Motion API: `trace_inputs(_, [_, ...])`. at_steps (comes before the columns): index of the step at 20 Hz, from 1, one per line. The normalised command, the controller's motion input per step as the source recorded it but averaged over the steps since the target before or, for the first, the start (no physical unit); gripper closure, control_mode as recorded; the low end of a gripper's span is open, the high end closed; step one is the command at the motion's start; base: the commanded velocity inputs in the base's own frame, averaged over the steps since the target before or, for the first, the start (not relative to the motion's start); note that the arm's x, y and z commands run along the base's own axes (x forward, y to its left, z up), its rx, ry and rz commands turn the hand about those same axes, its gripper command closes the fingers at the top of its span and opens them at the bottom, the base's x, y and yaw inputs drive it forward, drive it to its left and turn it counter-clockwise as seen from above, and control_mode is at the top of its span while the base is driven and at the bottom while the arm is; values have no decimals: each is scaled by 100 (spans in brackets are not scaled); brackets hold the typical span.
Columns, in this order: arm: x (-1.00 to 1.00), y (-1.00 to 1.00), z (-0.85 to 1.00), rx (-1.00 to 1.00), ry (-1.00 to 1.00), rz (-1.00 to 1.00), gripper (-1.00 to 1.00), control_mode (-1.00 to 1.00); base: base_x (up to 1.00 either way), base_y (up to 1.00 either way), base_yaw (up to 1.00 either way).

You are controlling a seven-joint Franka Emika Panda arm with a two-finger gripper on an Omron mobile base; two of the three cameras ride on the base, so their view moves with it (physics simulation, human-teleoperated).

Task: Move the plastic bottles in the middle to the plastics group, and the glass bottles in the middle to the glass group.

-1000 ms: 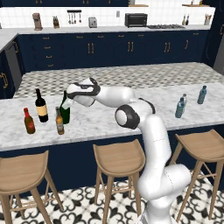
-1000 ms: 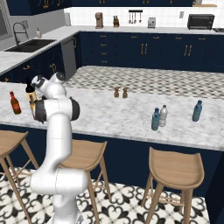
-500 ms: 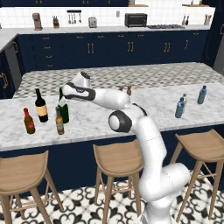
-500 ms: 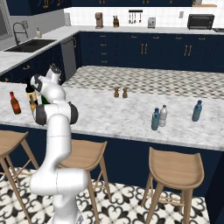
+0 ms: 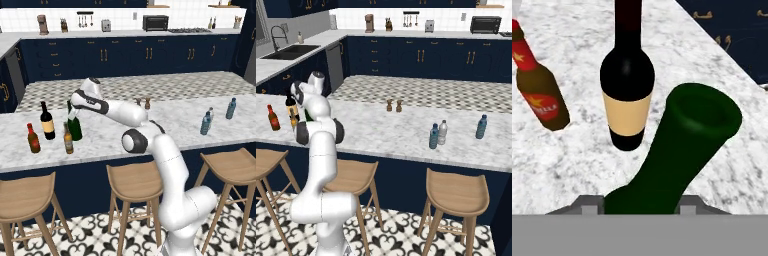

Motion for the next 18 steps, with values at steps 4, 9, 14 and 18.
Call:
trace_inputs(4, [-22,-26,0,0,-4,0,-100,-100,0,0,0])
trace_inputs(9, [-25,-19,1,1,-14,0,-100,-100,0,0,0])
trace_inputs(14, [-1,-3,37,9,-13,0,-100,-100,0,0,0])
trace_inputs(18, [-15,-29,43,5,-10,0,-100,-100,0,0,0])
